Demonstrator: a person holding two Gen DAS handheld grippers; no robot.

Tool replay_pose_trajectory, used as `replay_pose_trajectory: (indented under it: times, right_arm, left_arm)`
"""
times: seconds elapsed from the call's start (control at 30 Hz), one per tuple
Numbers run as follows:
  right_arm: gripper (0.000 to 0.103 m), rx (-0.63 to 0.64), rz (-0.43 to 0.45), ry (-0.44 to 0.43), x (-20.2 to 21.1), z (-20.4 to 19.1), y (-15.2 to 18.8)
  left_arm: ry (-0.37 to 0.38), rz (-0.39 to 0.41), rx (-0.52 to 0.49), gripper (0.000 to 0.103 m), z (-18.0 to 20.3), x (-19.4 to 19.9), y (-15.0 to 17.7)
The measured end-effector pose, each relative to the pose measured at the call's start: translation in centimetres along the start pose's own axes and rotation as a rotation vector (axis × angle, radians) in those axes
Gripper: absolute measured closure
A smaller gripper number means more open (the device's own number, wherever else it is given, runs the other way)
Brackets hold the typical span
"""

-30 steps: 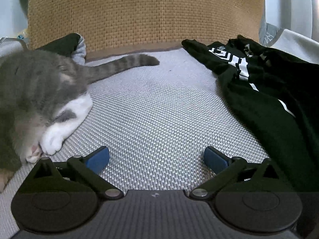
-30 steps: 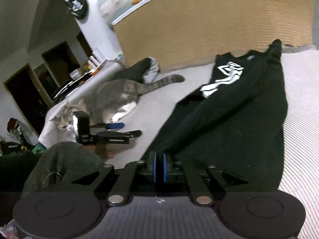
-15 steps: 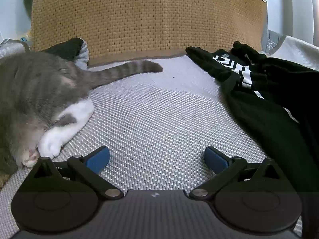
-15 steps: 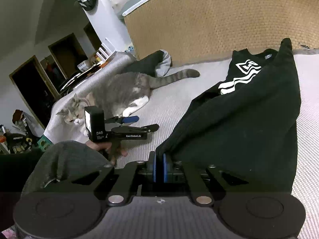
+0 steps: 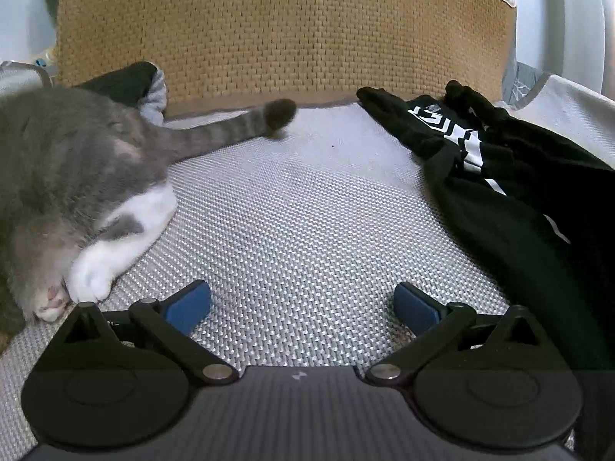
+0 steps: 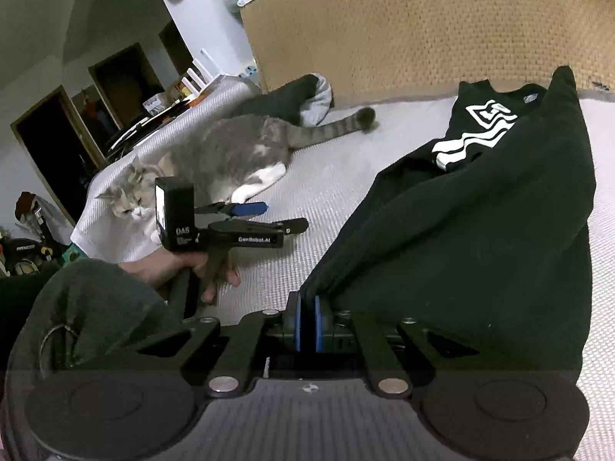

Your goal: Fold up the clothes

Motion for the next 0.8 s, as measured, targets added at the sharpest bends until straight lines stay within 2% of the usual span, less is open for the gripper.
replay_pose_trajectory:
  times: [0.33, 0.53, 0.6, 0.67, 0.7, 0.8]
  right_arm:
    - [0.095, -0.011, -0.006, -0.01, -1.0, -1.7, -0.1]
    - [0.094, -0.034, -0.061, 0.027, -3.6, -0.7, 1.7]
    - [0.092, -0.035, -0.076, 0.035, -4.3, -0.6, 2.2]
    - [0.082, -0.035, -0.1, 0.044, -5.0, -0.5, 2.6]
    - [0.08, -0.027, -0.12, 0.051, -5.2, -0.4, 2.9]
    - [0.08, 0.008, -0.172, 0.065, -5.5, -0.3, 3.8]
  left_arm:
    - [0.035, -0.017, -0.012, 0.0, -0.2, -0.2, -0.3]
    - [0.036, -0.05, -0.018, 0.0, 0.0, -0.3, -0.7]
    - [0.037, -0.064, -0.019, 0.0, 0.0, -0.2, -0.7]
    - [0.031, -0.078, -0.025, 0.0, 0.1, -0.2, -0.9]
    - [0.028, -0.085, -0.028, 0.0, 0.2, -0.2, -0.9]
    - [0.02, -0.103, -0.033, 0.0, 0.2, -0.1, -1.0]
Point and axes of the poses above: each gripper's, at about its wrist camera, not at the fingertips, and x roughly against the way its jaws point, z to its right, y to its underside, the point moved 7 cm from there along -x, roughly the way its jaws point, and after that the axes turned 5 degrees about -z, right-handed, at the moved point
